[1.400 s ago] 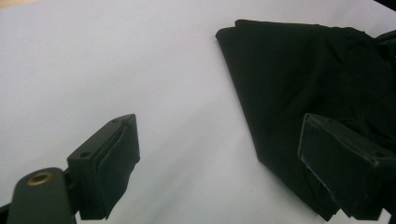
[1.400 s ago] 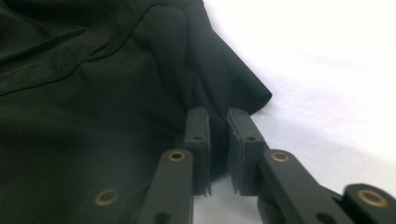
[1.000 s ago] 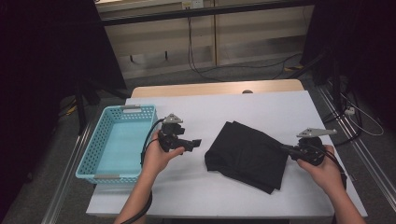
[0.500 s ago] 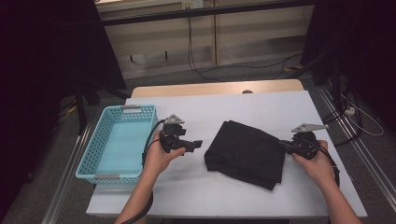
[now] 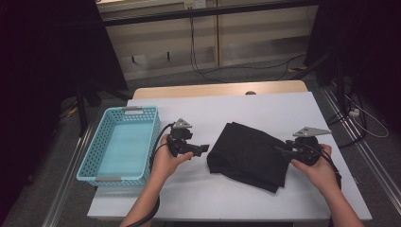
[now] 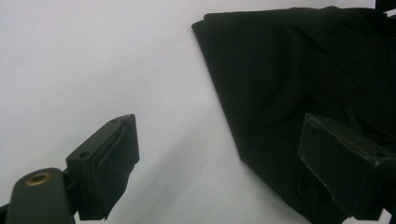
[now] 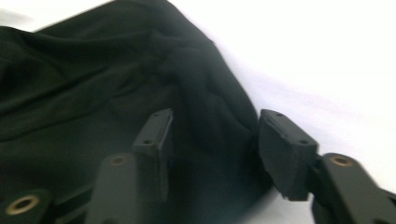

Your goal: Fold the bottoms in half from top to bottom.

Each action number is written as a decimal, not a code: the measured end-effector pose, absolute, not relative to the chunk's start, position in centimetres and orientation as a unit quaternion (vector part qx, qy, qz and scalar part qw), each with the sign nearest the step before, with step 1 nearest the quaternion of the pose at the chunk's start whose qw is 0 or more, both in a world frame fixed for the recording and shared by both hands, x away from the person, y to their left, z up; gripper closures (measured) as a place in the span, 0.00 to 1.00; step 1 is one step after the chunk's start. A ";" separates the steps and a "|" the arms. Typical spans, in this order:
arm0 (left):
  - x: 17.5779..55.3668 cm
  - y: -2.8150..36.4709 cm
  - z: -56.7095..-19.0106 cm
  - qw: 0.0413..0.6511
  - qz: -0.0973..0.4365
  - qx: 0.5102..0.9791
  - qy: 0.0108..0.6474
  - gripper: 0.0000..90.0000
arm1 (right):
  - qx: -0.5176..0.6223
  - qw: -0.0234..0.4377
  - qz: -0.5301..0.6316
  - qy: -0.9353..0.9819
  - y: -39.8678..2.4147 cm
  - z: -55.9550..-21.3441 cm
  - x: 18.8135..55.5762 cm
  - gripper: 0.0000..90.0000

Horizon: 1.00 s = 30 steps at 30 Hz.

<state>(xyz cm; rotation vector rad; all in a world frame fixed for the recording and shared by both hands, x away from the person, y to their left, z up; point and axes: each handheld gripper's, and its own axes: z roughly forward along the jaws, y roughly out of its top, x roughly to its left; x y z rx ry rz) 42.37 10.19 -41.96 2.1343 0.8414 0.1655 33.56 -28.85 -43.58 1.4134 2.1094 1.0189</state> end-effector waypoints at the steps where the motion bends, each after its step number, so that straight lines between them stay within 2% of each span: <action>1: 42.4 10.2 -42.0 0.409 0.066 0.847 0.334 0.14 | 0.503 0.198 0.368 0.756 -28.6 -43.5 33.5 0.46; 9: 42.3 9.8 -42.5 0.410 0.066 0.844 0.339 0.14 | 0.485 0.199 0.363 0.770 -27.2 -43.7 33.0 0.29; 18: 42.5 9.3 -43.3 0.411 0.076 0.842 0.341 0.14 | 0.487 0.197 0.366 0.768 -26.9 -43.8 32.9 0.24; 30: 42.3 8.2 -44.2 0.406 0.073 0.847 0.336 0.14 | 0.482 0.195 0.372 0.769 -26.7 -43.8 32.8 0.21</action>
